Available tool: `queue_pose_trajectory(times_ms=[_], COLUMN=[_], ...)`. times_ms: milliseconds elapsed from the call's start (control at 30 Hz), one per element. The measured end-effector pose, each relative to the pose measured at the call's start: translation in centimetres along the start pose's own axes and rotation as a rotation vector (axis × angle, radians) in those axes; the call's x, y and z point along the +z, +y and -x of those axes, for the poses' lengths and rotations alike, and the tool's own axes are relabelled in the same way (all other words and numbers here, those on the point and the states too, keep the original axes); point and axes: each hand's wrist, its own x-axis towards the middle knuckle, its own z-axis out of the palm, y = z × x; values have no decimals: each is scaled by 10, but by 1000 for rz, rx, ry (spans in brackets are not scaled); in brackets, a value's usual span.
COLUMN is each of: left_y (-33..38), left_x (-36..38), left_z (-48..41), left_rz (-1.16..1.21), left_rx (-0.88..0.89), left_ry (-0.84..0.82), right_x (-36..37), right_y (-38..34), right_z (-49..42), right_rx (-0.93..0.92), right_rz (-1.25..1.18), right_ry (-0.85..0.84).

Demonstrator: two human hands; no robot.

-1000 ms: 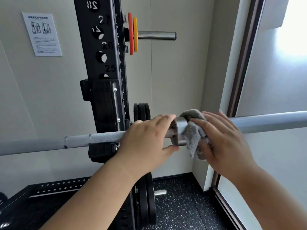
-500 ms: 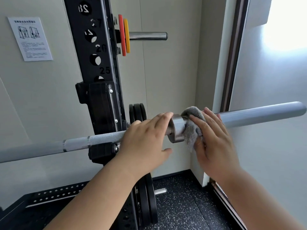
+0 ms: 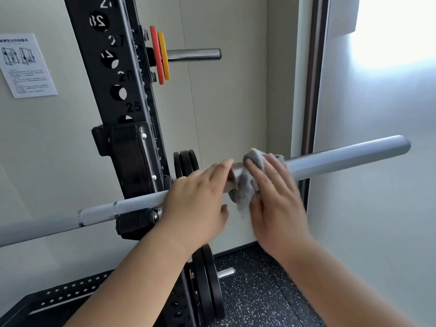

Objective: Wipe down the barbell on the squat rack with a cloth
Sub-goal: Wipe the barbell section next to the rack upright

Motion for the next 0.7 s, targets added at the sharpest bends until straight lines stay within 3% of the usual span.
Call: queue_pose_trajectory(times_ms=[200, 333, 433, 533, 633, 700], left_y=[2, -2, -3, -1, 1, -2], left_x=[6, 2, 1, -1, 1, 1], left_z=[13, 13, 7, 2, 7, 14], left_rz=[-29, -18, -31, -28, -33, 10], left_rx=[17, 51, 35, 4, 32, 61], left_ry=[-11, -32, -45, -53, -41, -26], right_x=[2, -5, 5, 13, 5, -3], right_y=[-6, 10, -5, -16, 0, 14], right_z=[24, 25, 15, 21, 30, 27], right_rx=[-118, -60, 36, -70, -171, -115], right_rz=[9, 116, 4, -65, 42, 110], right_ry=[-29, -3, 39, -6, -52, -23])
